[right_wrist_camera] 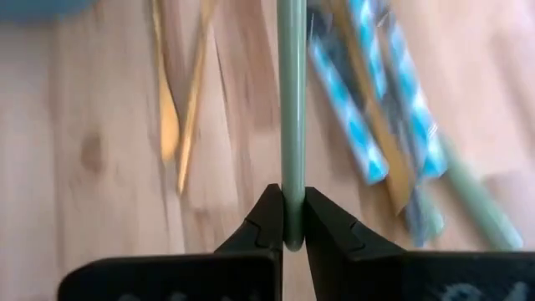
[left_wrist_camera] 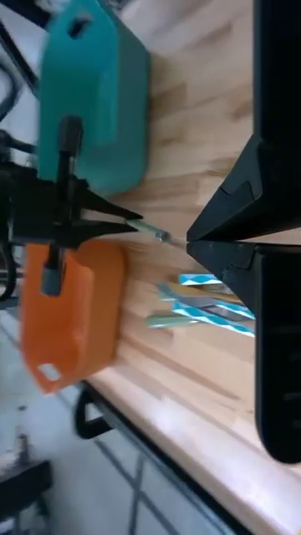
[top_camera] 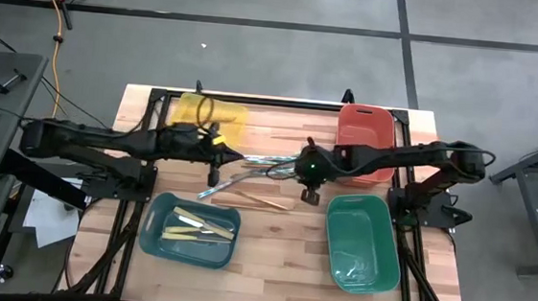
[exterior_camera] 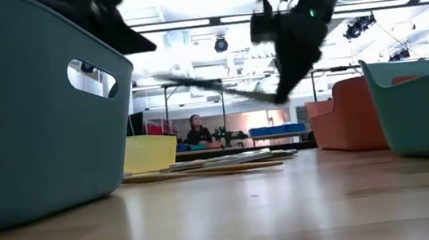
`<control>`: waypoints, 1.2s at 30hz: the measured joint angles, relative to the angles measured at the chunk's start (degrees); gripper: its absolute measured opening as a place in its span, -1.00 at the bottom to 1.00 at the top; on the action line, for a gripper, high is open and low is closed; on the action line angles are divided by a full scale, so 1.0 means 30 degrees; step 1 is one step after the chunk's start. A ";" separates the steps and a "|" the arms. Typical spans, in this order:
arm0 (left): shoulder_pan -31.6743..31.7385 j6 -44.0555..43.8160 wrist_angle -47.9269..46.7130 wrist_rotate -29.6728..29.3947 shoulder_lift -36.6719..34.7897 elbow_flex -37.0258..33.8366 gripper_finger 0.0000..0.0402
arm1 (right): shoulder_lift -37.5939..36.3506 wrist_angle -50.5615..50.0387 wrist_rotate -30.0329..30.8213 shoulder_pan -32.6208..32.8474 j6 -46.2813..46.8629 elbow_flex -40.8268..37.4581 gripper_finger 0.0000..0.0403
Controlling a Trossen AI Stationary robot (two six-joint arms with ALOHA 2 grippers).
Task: Sort silverware by color (type)
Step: Put the green knife into the orange bin
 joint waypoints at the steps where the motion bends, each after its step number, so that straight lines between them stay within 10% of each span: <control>1: -0.0079 -0.0004 -0.0025 0.0043 -0.0548 -0.0184 -1.00 | -0.0343 0.0352 0.0194 0.0026 0.0002 0.0003 -0.94; 20: -0.1234 -0.0302 0.3359 0.0419 -0.6676 -0.3503 -1.00 | -0.2022 1.0901 0.1446 0.0010 -0.0204 -0.4506 -0.94; 36: 0.1397 0.3859 0.4816 -0.4077 -0.6622 -0.3503 -1.00 | -0.2026 1.5444 -0.0699 -0.4941 -0.5345 -0.3911 -0.94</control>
